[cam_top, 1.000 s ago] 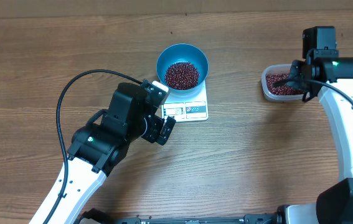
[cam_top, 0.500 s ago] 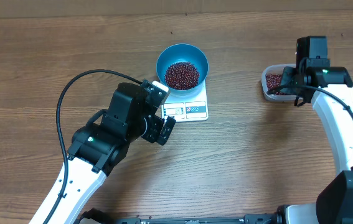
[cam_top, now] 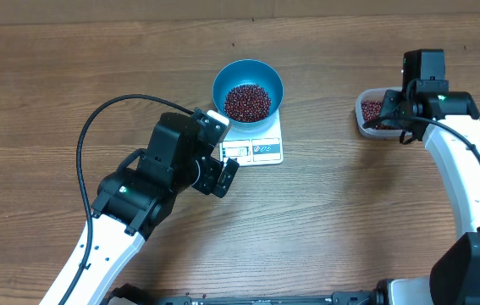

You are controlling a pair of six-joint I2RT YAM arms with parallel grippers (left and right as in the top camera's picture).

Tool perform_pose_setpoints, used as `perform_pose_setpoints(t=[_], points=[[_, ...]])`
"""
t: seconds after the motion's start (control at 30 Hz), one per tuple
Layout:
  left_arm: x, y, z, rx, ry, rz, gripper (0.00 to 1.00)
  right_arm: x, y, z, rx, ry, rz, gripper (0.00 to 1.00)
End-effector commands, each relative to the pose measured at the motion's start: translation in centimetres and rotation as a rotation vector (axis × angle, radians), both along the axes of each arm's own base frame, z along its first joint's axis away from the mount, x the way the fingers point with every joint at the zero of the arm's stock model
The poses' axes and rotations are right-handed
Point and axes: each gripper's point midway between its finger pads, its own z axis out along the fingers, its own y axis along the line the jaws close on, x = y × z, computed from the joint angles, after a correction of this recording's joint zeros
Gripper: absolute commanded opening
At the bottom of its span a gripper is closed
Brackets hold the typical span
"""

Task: Scoop item into bowl and weigh 150g on scale
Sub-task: 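Move the empty red scoop right back over the bean tub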

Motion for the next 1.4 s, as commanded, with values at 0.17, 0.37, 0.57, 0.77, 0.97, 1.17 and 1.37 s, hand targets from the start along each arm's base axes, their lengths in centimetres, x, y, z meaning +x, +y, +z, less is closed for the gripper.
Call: perform_pose_setpoints(t=[0.17,0.37,0.57,0.77,0.97,1.17,1.37], points=[[0.2,-0.5,0.8,-0.025,-0.009,-0.006,0.99,-1.2,0.1,-0.5,0.001,0.050,0.005,0.04],[0.2,-0.5,0.8,-0.025,-0.009,-0.006,1.00,-0.5,0.7,-0.4,0.035,0.025,0.021,0.04],[0.2,-0.5,0.8,-0.025,-0.009,-0.006,0.99,-0.1,1.1,-0.3,0.058,0.006,0.029,0.04],[0.2,-0.5,0.8,-0.025,-0.009,-0.006,1.00,-0.1,2.0,-0.4,0.105,0.008,0.048,0.04],[0.2,-0.5,0.8,-0.025,-0.009,-0.006,0.99,0.5,2.1,-0.1,0.112,-0.019,0.053,0.04],[0.2,-0.5,0.8,-0.025,-0.009,-0.006,1.00,0.3,2.1,-0.4,0.114,-0.010,0.049,0.04],[0.2,-0.5,0.8,-0.025,-0.009,-0.006,1.00,-0.1,2.1,-2.1,0.118,0.054,0.045,0.04]])
